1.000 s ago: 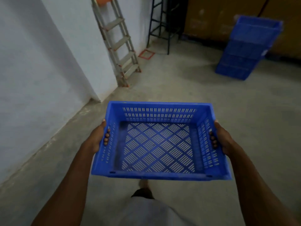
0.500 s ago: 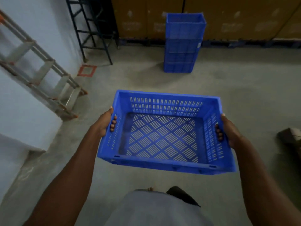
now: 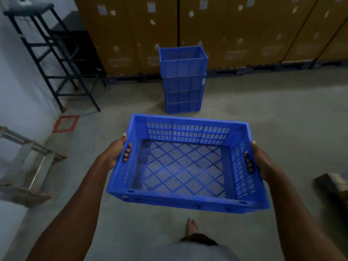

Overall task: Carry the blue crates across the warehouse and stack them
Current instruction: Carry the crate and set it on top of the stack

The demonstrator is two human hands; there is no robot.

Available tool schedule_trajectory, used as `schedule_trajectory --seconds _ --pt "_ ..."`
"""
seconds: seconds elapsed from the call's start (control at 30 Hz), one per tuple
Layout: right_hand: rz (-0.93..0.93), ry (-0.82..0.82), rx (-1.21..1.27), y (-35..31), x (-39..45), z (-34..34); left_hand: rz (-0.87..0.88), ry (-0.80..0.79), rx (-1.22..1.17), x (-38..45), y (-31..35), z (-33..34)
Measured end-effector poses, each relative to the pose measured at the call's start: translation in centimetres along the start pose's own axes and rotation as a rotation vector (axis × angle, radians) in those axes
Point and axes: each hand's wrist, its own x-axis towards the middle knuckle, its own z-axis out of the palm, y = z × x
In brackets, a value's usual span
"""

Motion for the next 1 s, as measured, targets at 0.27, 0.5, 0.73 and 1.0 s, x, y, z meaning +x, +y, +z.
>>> schedule_trajectory --seconds 0.27,0.5,0.73,1.0 --pt "-0.031 -0.056 -0.038 -14.7 15.6 4.5 0.015 0.118 -0.067 13.4 10.9 2.4" --pt "-0.026 -0.061 -0.047 -24.7 29.2 10.1 0.033 0.143 -0.052 27.9 20.7 3.3" --pt "-0.013 -0.036 0.002 -34.5 40.2 13.0 0.029 0.127 -0.018 41.0 32.1 5.5" --pt "-0.003 -0.072 0.025 -44.9 54.4 13.4 0.042 0.089 0.002 55.1 42.9 10.8"
